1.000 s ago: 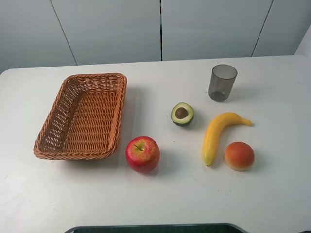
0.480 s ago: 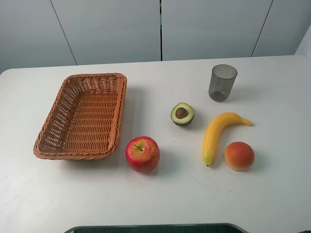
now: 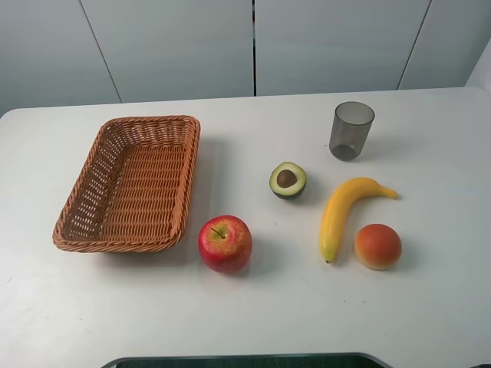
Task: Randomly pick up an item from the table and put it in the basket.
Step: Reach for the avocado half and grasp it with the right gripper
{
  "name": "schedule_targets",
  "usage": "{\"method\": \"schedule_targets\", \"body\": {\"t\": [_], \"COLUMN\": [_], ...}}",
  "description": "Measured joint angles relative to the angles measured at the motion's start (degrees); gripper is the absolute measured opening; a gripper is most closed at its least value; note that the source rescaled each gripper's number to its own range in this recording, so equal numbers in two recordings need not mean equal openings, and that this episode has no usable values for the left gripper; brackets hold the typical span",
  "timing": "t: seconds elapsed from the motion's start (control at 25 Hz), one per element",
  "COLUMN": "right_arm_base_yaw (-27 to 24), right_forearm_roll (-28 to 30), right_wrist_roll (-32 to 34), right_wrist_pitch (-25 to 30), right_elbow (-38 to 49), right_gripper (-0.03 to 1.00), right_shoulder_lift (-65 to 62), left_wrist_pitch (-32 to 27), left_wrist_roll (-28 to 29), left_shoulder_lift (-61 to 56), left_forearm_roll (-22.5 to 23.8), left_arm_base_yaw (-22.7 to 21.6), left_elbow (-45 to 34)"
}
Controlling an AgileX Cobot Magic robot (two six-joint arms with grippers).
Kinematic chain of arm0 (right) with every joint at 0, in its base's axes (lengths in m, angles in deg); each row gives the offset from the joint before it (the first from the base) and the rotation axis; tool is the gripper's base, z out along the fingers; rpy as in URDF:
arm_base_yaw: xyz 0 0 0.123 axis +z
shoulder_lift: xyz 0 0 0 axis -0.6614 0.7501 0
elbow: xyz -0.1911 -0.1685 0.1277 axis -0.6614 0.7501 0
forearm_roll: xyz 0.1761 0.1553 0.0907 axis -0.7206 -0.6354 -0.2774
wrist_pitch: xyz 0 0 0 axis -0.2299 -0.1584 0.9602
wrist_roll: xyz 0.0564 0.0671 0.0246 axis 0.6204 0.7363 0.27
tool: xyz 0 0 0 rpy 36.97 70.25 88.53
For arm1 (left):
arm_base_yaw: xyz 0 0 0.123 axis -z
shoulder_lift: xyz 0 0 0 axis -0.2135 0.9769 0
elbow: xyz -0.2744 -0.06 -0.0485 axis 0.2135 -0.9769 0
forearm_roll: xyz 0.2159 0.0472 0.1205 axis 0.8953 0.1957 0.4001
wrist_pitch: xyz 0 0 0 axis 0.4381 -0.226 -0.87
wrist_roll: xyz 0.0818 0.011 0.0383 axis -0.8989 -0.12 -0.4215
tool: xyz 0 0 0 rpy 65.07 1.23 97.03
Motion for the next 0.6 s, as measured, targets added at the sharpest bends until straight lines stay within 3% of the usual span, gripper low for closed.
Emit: {"method": "schedule_targets", "body": {"t": [0.6], "right_arm_base_yaw": [0.0], "right_forearm_roll": [0.0], "right_wrist_roll": [0.0], "right_wrist_pitch": [-0.1], "right_elbow": [0.0], "right_gripper": [1.0], "right_shoulder_lift": [0.0], "left_wrist_pitch": [0.0], "left_wrist_roll": [0.0], "left_shoulder_lift": [0.0], "left_forearm_roll": [0.0], "left_arm_base_yaw": [0.0], "left_elbow": [0.0]}}
